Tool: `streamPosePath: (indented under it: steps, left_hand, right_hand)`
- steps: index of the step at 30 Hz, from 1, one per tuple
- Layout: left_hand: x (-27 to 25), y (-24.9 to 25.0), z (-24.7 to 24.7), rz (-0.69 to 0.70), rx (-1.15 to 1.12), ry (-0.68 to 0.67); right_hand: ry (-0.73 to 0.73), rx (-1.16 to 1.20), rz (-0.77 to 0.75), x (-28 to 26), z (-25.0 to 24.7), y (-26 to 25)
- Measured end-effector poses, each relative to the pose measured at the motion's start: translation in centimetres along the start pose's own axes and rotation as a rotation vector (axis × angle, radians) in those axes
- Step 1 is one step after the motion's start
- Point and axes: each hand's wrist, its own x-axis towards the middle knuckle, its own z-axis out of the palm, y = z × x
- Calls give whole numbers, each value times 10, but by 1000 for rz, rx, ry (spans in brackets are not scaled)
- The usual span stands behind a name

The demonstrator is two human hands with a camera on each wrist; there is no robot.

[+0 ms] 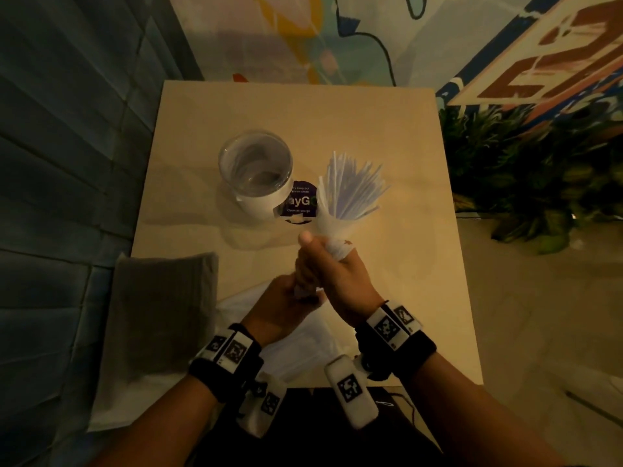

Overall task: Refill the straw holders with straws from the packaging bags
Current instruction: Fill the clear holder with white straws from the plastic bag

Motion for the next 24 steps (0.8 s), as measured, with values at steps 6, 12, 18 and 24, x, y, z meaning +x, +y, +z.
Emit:
streamPosePath:
  steps: [6,12,18,24]
  left_hand:
    - [2,-51,-14,-54,195,44]
    - [-8,-99,-30,-196,528,144]
    - [-14,-114,-32,-243,612,43]
    - [-11,-120,-33,-264,743,78]
  right_hand:
    - [294,45,-226,28,-29,-43]
    - [595,-207,-475,68,-65,-74]
    - [589,-418,-268,107,-75,-33]
    - [768,-527,-383,91,-93,-41]
